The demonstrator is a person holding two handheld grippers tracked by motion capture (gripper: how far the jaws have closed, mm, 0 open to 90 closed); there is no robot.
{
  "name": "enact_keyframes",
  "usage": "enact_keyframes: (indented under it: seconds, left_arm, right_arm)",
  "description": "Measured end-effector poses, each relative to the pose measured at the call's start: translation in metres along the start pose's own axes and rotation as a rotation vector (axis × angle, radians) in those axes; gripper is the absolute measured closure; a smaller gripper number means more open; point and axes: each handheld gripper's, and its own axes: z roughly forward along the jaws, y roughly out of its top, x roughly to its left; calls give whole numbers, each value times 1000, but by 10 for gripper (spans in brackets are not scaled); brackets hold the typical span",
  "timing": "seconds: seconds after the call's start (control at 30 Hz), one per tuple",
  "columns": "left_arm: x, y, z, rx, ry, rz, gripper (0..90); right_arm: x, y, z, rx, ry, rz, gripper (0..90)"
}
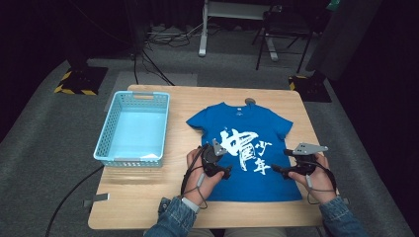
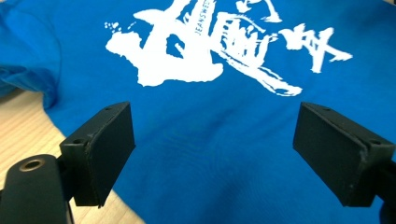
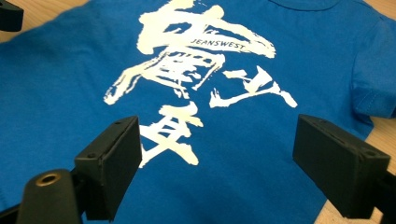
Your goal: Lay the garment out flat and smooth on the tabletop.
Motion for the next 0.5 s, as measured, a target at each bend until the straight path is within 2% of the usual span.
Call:
enact_keyframes:
  seconds: [0.2,0.5]
  left_arm:
    - [-4,0,-16,14,28,40,116]
    - [-5,-14,-35,5,34,43,112]
  right_arm:
    - [2,4,-10,-2,10,-10,156]
    - [3,5,-20,3,17,-34,156]
